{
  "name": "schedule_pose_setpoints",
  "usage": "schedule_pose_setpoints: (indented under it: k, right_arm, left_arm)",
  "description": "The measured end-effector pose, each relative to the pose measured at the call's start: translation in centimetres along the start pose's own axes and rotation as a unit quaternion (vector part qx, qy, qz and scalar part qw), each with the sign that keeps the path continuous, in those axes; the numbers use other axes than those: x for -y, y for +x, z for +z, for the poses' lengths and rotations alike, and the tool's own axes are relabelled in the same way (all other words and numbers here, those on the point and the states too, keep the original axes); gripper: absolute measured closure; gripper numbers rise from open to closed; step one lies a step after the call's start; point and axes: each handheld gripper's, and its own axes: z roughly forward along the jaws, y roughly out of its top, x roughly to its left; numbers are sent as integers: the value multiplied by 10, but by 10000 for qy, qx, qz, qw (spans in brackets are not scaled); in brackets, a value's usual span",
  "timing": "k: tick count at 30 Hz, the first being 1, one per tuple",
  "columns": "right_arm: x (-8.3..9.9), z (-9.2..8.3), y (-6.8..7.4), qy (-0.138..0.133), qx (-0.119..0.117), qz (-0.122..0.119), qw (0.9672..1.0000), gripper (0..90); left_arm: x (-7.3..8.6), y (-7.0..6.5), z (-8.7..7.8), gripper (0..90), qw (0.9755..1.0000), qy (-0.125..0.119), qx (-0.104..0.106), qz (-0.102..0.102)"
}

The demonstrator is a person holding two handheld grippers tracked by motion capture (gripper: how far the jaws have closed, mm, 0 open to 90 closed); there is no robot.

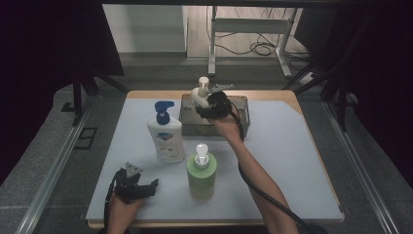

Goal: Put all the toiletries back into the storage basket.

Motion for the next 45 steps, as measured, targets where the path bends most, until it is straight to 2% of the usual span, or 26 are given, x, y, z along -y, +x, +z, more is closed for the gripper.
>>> schedule_pose_setpoints:
  k: [4, 8, 17, 21, 24, 33, 45]
  right_arm:
    - [-1, 0, 0, 40, -62, -81, 9999, 377]
    - [-1, 2, -2, 47, -54, -24, 10000, 375]
    - [-2, 4, -4, 46, -97, -81, 9999, 369]
    - [-3, 1, -6, 80, -193, -90, 9997, 318]
    - [-3, -3, -8, 77, -160, -120, 9998, 291]
    - [6, -21, -10, 105, -239, -254, 9993, 301]
    - [22, -44, -21, 123, -452, -102, 9989, 371]
  left_arm:
    - [0, 0, 0, 119, 10000, 0, 1, -1]
    - [0, 0, 0, 119, 10000, 0, 0, 2]
    - [0, 0, 0, 119, 10000, 1, 4, 2]
    - [0, 0, 0, 119, 10000, -1, 2, 1]
    - [0, 0, 0, 119, 10000, -6, 4, 0]
    - [0, 0, 0, 119, 10000, -8, 3, -1]
    - [0, 0, 0, 119, 10000, -11, 3, -5]
